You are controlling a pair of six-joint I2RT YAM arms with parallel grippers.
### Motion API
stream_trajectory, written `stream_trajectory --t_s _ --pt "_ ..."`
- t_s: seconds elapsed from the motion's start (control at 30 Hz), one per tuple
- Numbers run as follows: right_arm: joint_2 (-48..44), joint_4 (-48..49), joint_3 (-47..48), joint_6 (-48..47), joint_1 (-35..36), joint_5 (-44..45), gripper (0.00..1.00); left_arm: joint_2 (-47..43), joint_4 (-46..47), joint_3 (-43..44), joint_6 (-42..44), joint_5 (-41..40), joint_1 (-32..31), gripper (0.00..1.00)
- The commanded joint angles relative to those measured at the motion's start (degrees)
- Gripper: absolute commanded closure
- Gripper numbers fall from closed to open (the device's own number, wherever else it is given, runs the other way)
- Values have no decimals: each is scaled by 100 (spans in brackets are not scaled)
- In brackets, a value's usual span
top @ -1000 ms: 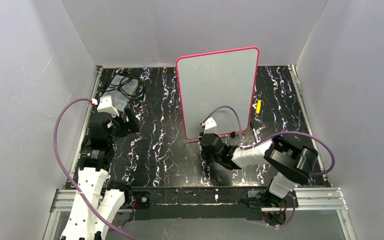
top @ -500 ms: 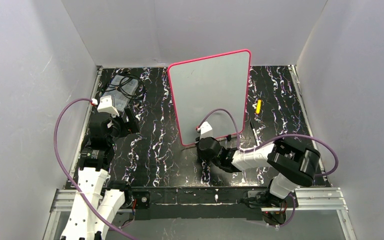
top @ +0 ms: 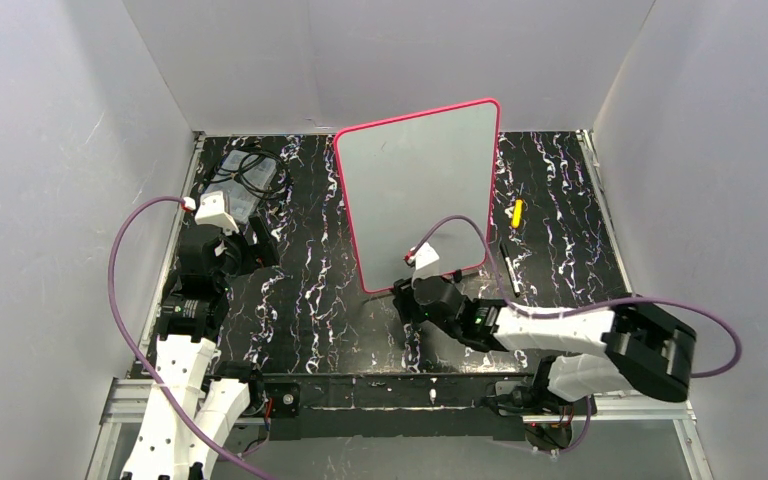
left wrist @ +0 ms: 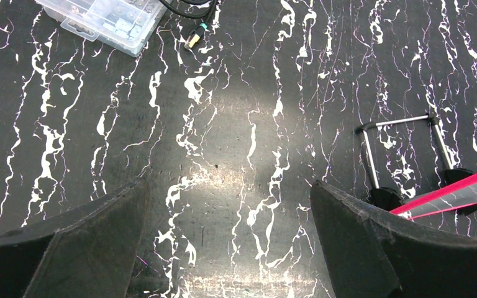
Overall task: Write a sentence on the whiteboard
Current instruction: Move the whiteboard stand to the center of the board.
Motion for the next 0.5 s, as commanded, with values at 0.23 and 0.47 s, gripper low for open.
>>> stream_trajectory --t_s 0.23,0.47 --pt "-2189 -2694 -26 563 44 723 42 -112 66 -75 90 18 28 1" --pt "-2404 -4557 605 1033 -290 1570 39 -73 100 -65 88 80 30 1"
